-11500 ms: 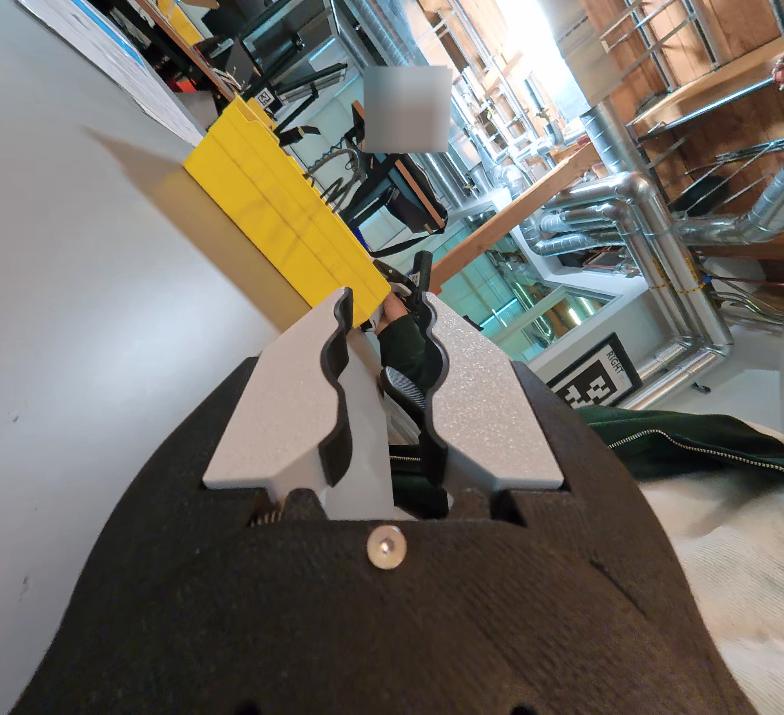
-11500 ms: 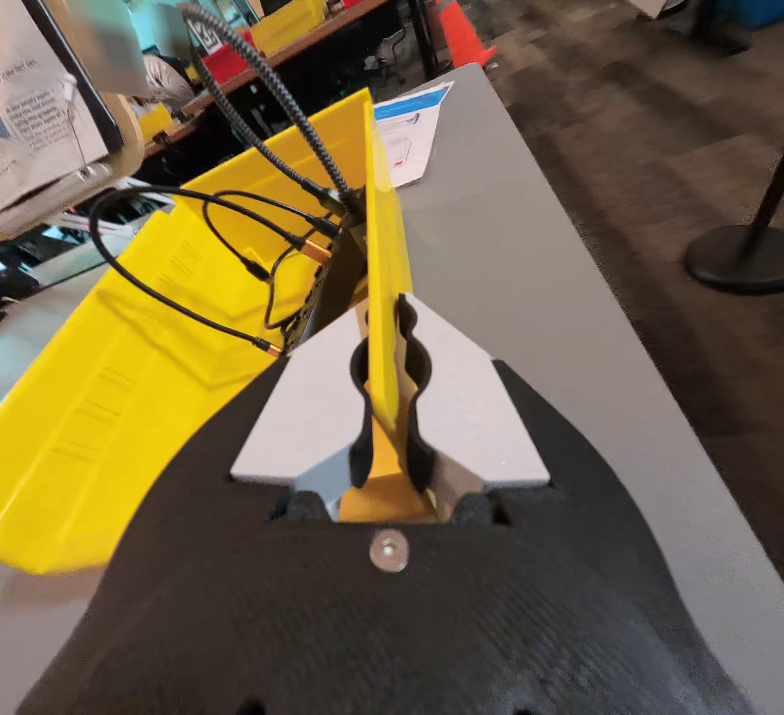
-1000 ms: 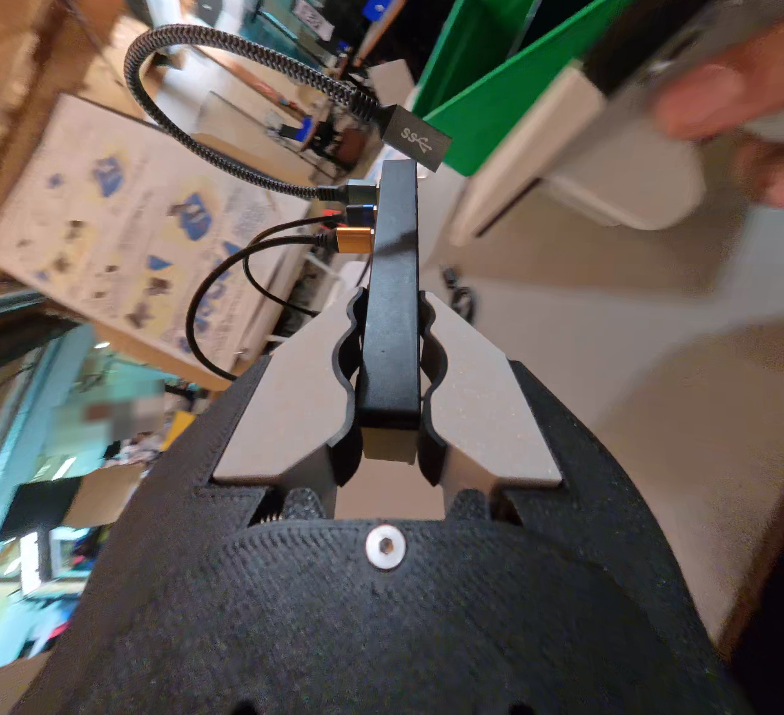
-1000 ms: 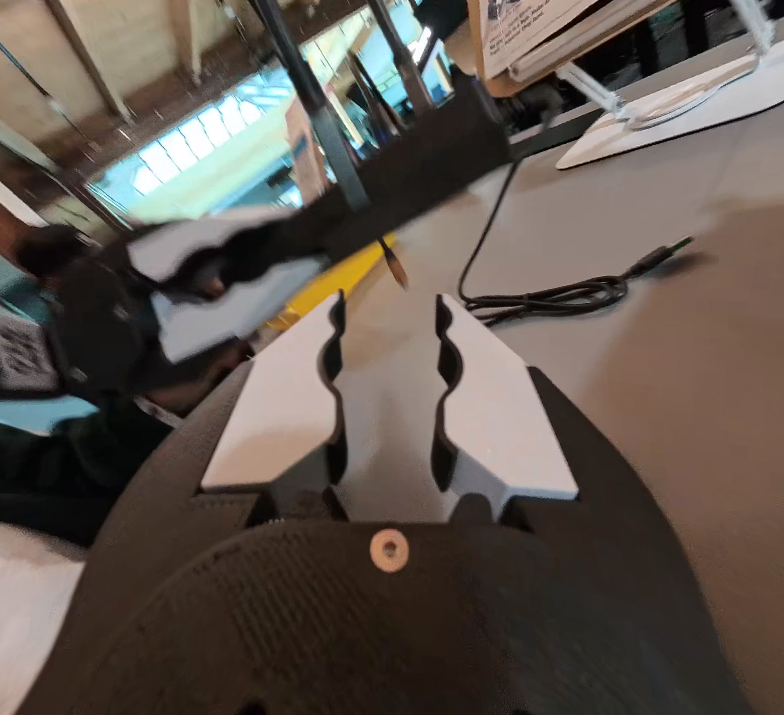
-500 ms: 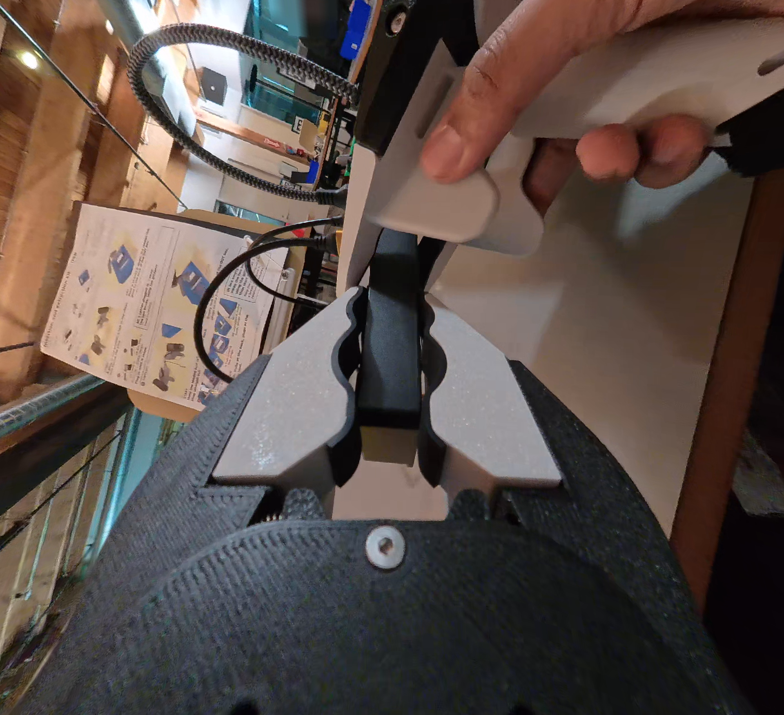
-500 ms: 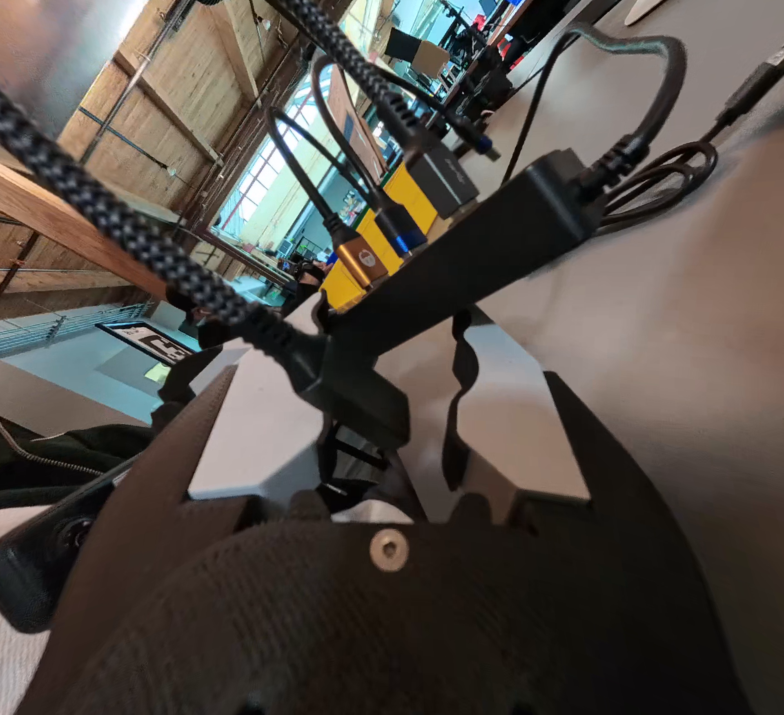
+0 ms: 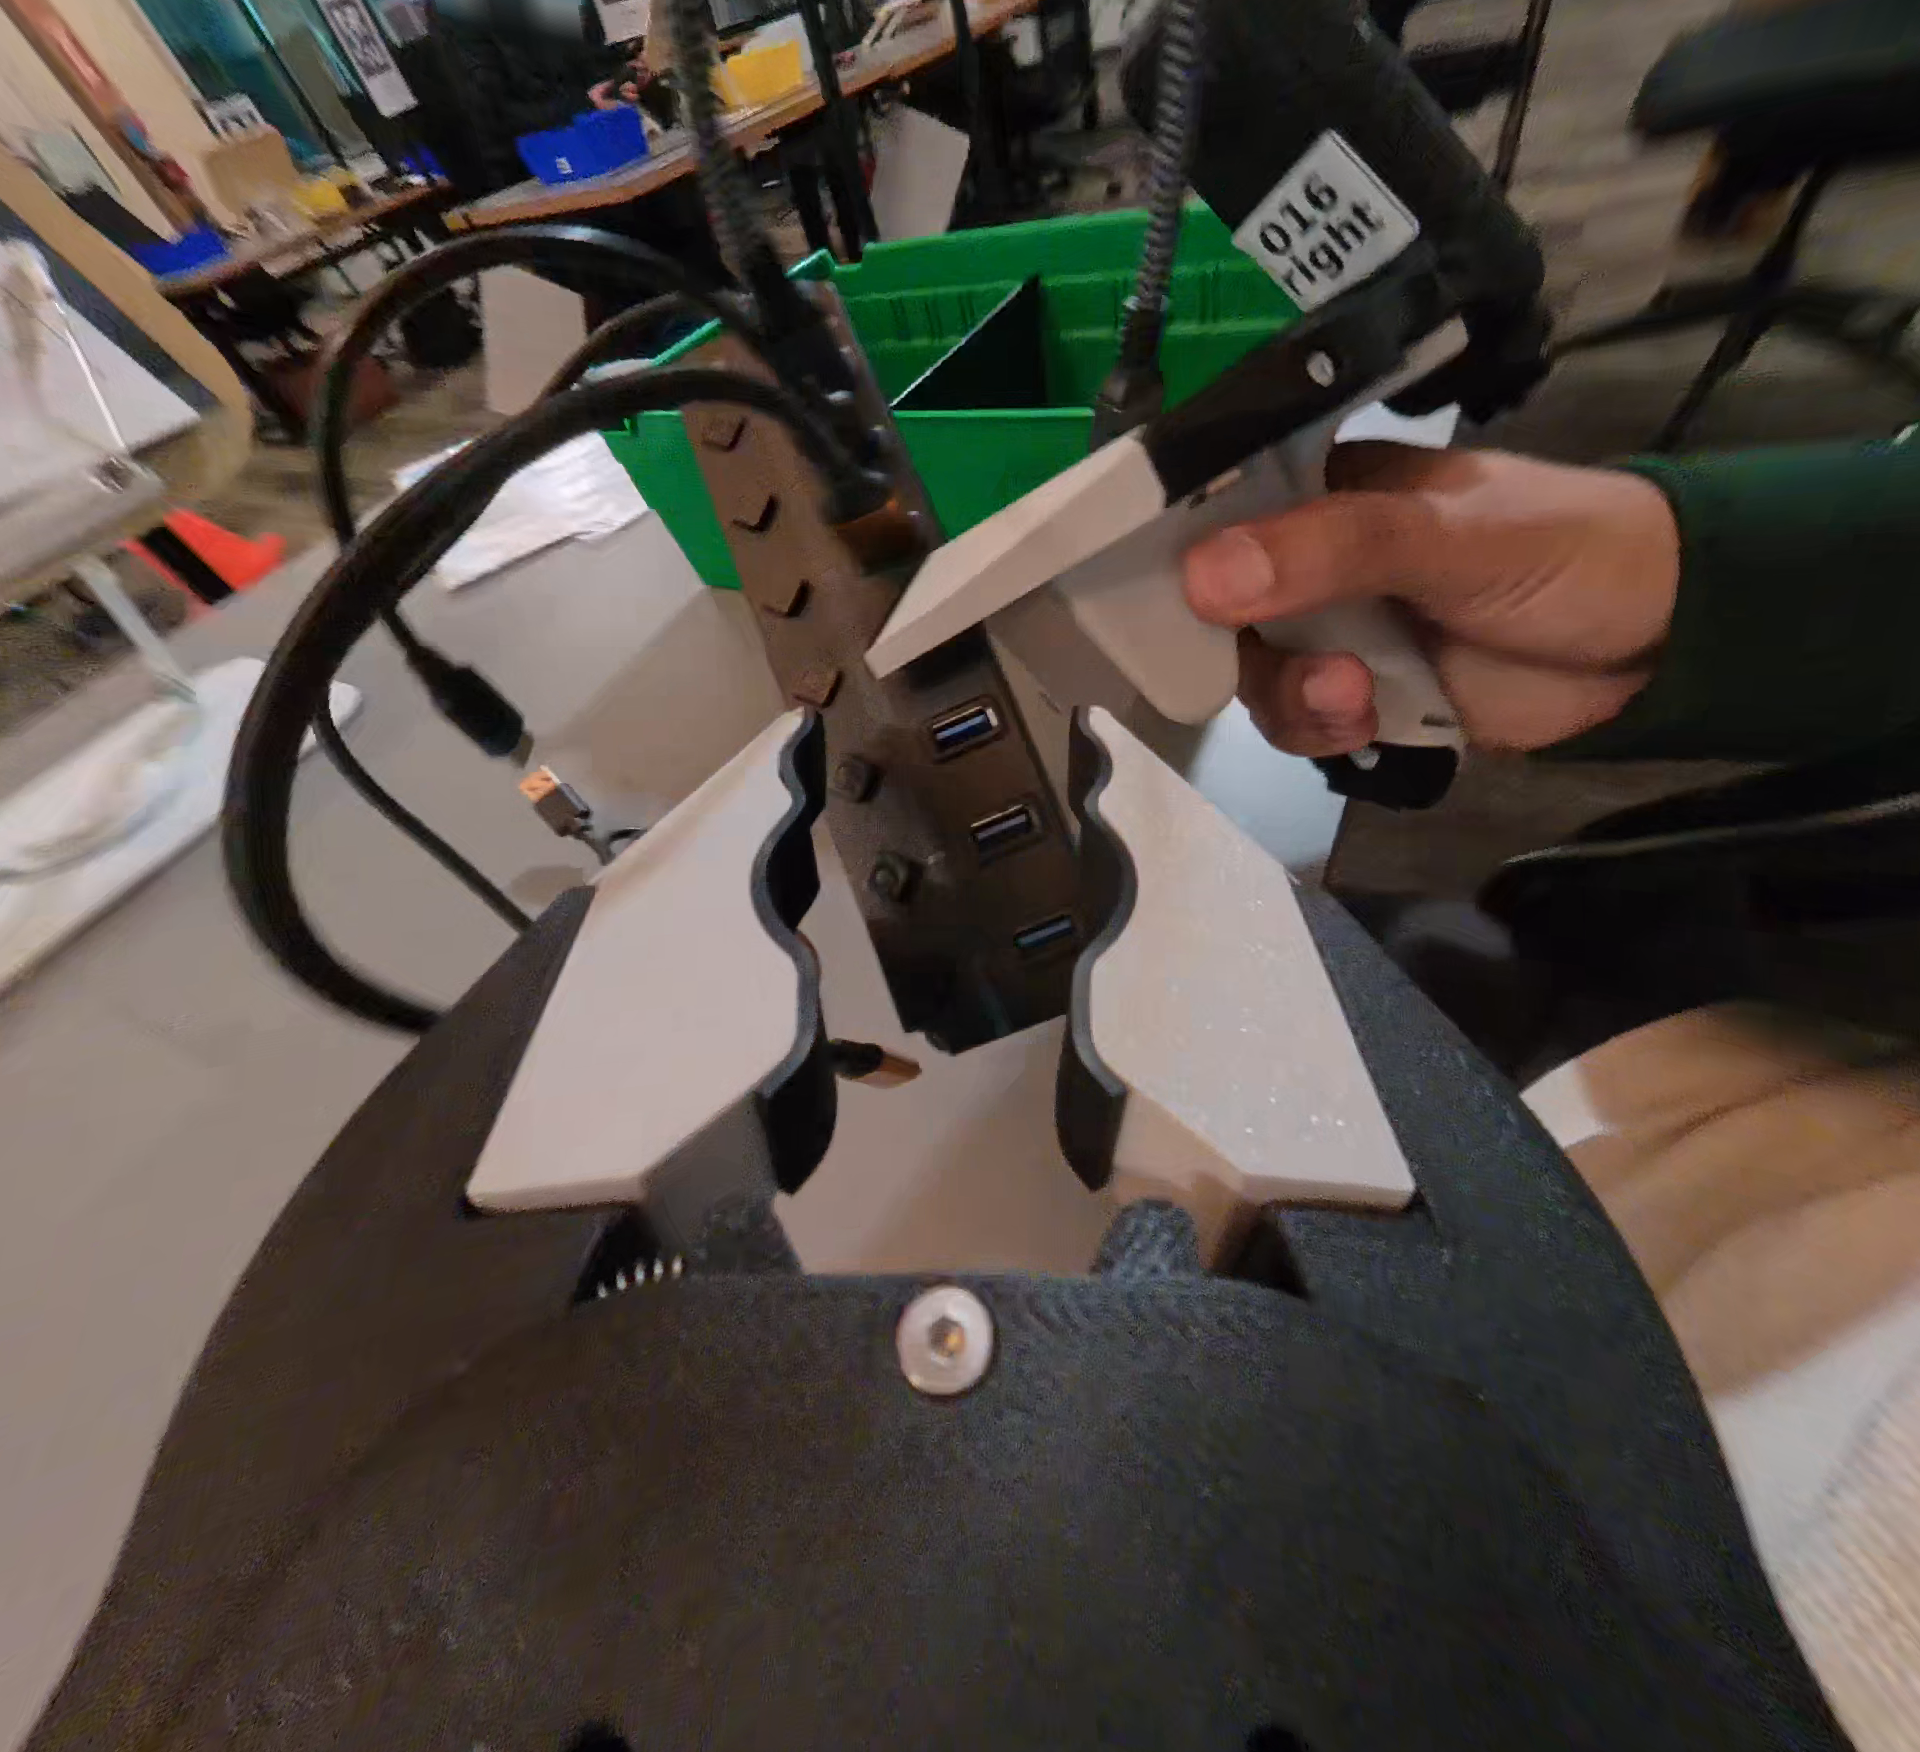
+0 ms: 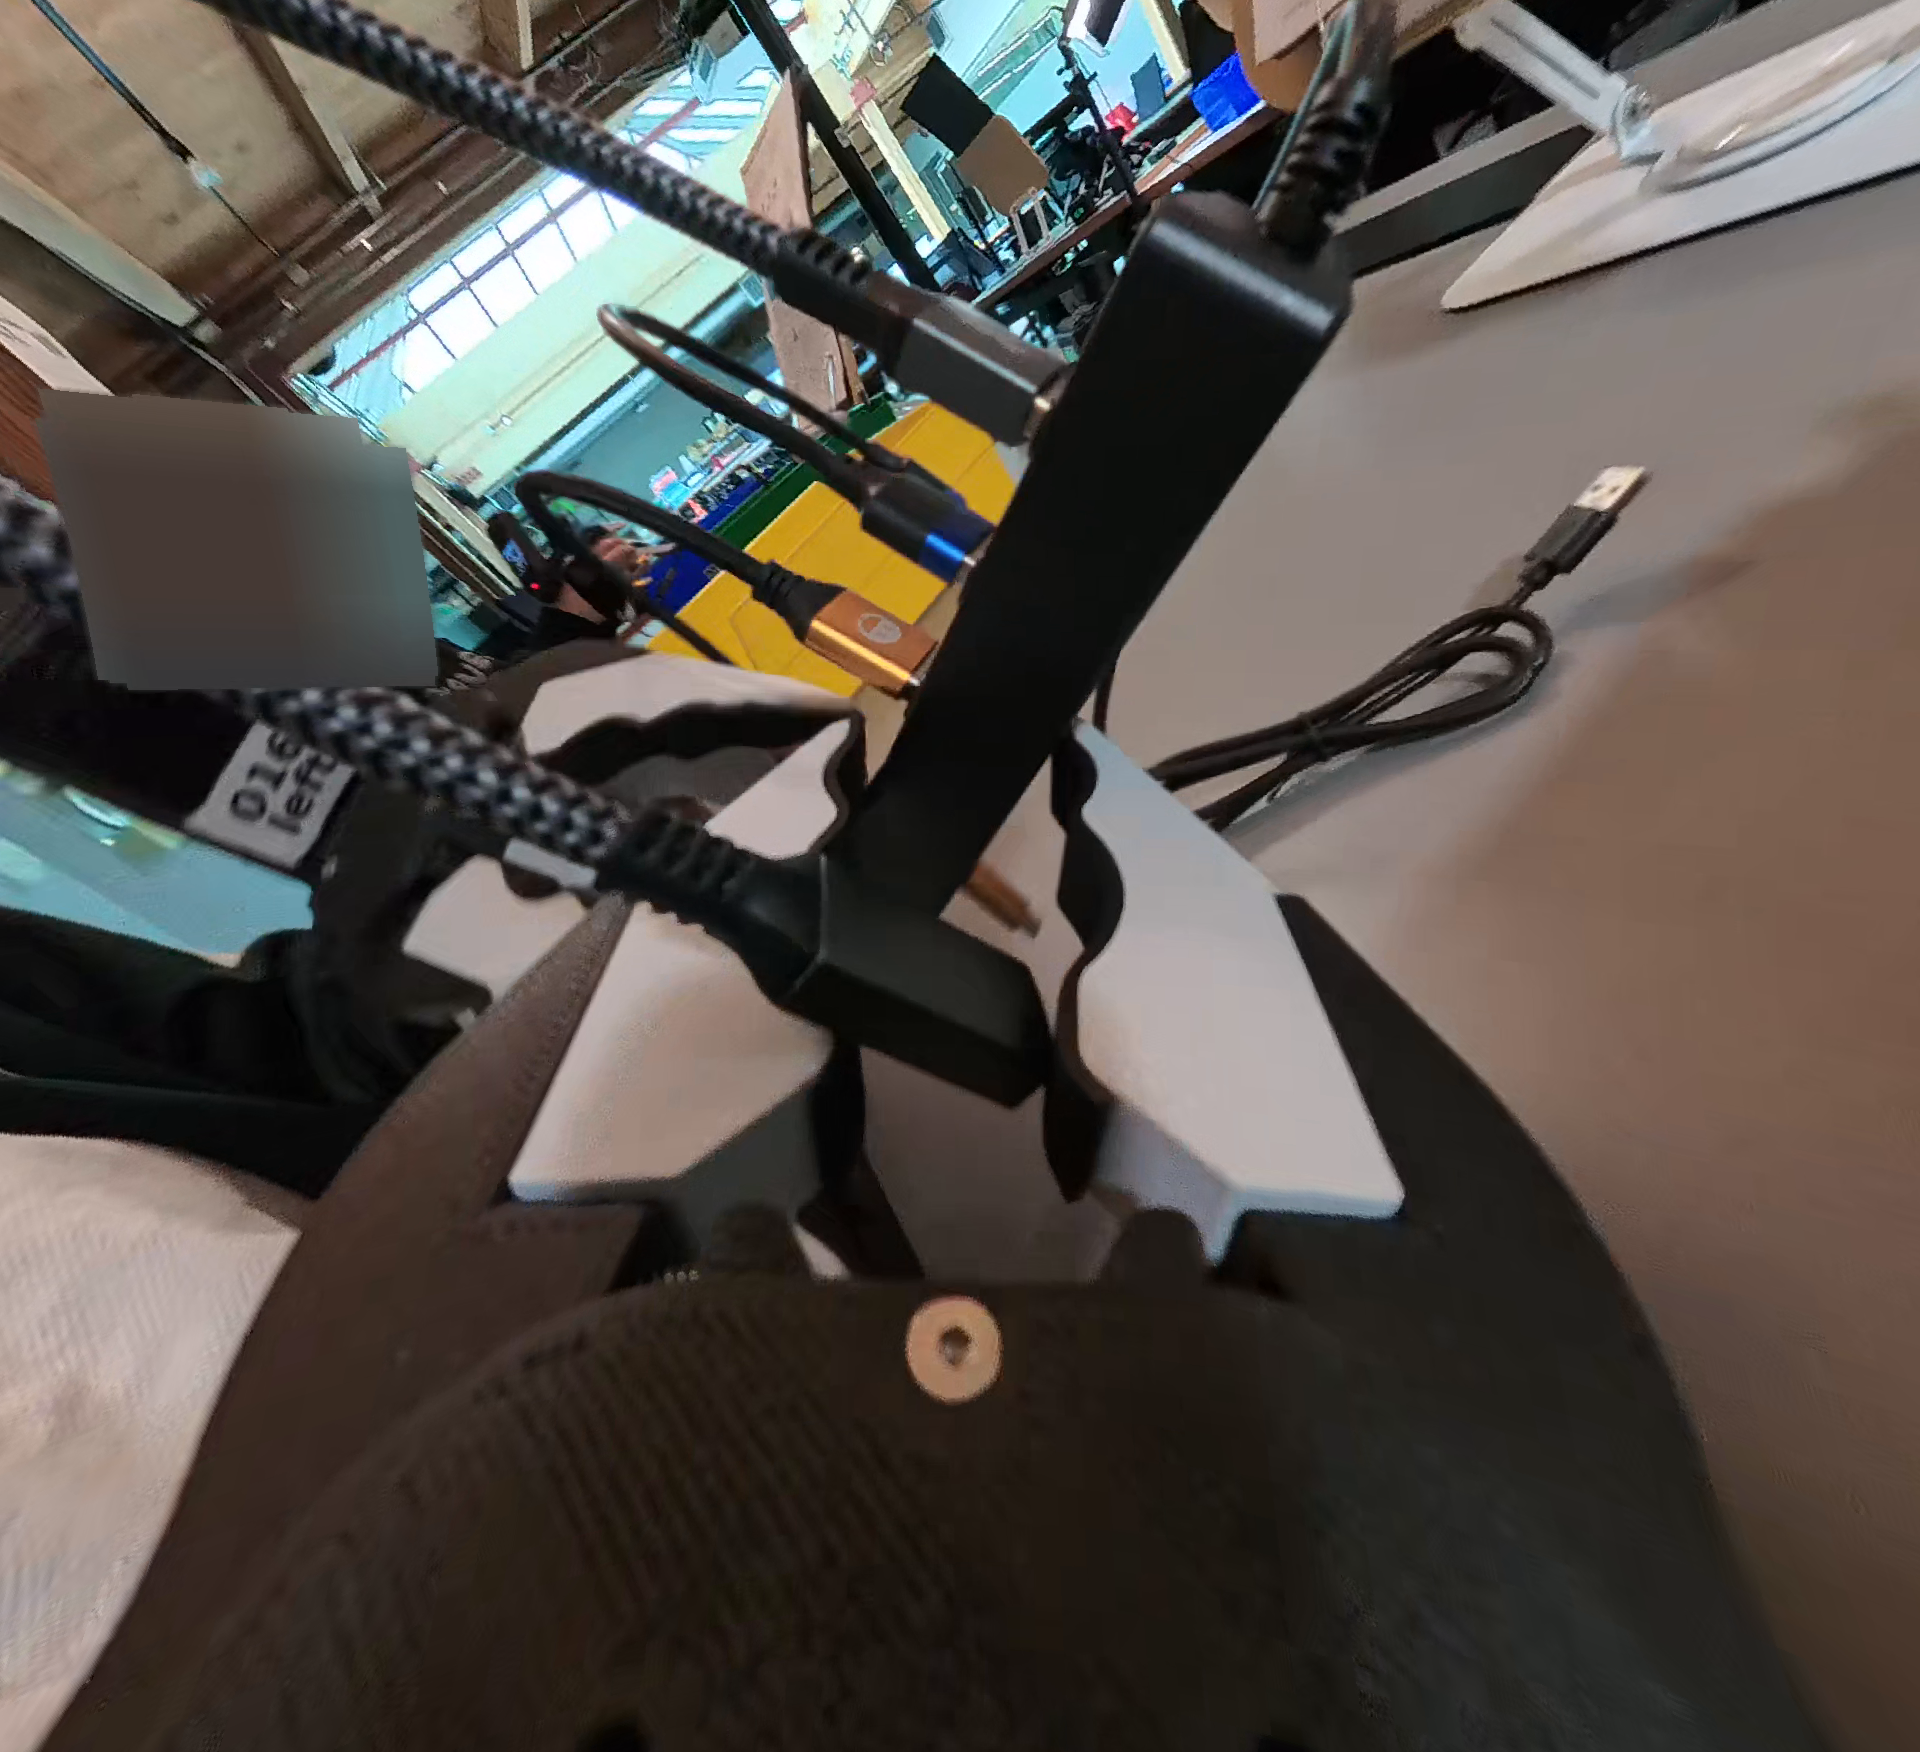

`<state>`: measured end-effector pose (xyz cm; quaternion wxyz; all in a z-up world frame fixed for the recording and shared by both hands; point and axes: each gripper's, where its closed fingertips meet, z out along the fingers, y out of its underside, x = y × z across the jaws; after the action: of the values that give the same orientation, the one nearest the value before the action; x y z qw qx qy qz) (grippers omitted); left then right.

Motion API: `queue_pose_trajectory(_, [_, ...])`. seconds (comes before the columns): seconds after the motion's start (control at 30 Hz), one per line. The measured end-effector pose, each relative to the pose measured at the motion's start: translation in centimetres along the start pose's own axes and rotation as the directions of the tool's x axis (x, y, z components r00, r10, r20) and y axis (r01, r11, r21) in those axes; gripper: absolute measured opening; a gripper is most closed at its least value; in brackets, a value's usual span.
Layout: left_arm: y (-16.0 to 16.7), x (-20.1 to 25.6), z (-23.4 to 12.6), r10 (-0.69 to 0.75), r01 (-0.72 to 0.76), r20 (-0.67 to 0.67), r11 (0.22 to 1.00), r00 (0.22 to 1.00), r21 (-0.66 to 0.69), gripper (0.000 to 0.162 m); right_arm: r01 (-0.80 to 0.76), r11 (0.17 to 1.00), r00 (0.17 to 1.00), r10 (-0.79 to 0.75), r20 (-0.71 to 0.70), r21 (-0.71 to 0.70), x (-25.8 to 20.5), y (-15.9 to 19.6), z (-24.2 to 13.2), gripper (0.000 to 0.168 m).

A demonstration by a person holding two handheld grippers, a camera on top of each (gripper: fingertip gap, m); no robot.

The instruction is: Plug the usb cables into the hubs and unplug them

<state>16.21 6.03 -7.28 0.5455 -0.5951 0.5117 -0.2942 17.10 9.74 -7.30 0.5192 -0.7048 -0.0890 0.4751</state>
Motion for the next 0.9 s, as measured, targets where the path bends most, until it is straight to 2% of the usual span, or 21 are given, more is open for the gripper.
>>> queue_pose_trajectory(0.07, [0.4,-0.9,-0.1,-0.095,0.095,-0.022,0.995,0.995,0.017,0.043,0.036,0.999,0.999,-0.036,-0.009,-0.002,0.0,-0.2,-0.4,0.034])
queue_pose_trajectory(0.13, [1.4,-1.2,0.2,-0.169,0.169,-0.059,0.986,0.984,0.007,0.049,0.041,0.999,0.999,-0.041,0.007,-0.004,-0.2,-0.3,-0.5,0.034])
queue_pose_trajectory(0.23, [1.6,-0.5,0.2,-0.37,0.385,-0.215,0.923,0.904,0.031,0.056,0.021,0.999,0.998,-0.02,0.064,-0.024,-0.9,0.2,-0.4,0.033])
queue_pose_trajectory(0.3, [1.2,0.0,-0.2,-0.515,0.557,-0.36,0.831,0.778,0.016,0.061,0.001,0.999,0.993,0.004,0.116,-0.042,-1.7,0.6,-0.1,0.033])
queue_pose_trajectory(0.4, [1.0,-0.1,-0.8,-0.661,0.738,-0.522,0.669,0.539,-0.085,0.061,0.006,0.997,0.987,0.007,0.16,-0.079,-2.8,1.5,0.3,0.032])
queue_pose_trajectory(0.5, [1.3,0.4,-1.5,-0.713,0.792,-0.615,0.568,0.336,-0.224,0.061,0.016,0.994,0.977,0.008,0.215,-0.11,-4.0,2.3,0.7,0.033])
queue_pose_trajectory(0.57, [1.2,1.0,-1.8,-0.713,0.796,-0.652,0.54,0.259,-0.274,0.064,0.005,0.991,0.968,0.03,0.251,-0.136,-4.6,2.9,1.0,0.033])
queue_pose_trajectory(0.67, [1.4,2.6,-2.3,-0.695,0.75,-0.68,0.574,0.233,-0.329,0.072,-0.003,0.985,0.958,0.053,0.28,-0.174,-5.1,3.8,1.5,0.033])
queue_pose_trajectory(0.77, [2.3,4.9,-2.6,-0.677,0.663,-0.69,0.642,0.255,-0.385,0.07,0.019,0.983,0.955,0.036,0.295,-0.181,-5.4,4.2,2.1,0.033])
queue_pose_trajectory(0.87, [3.1,4.9,-1.9,-0.665,0.638,-0.657,0.686,0.356,-0.349,0.052,0.045,0.98,0.955,0.015,0.295,-0.194,-5.5,4.5,2.4,0.033])
queue_pose_trajectory(0.9, [2.9,4.8,-2.1,-0.647,0.634,-0.672,0.698,0.361,-0.332,0.034,0.066,0.979,0.962,-0.012,0.271,-0.191,-5.1,4.5,2.5,0.034])
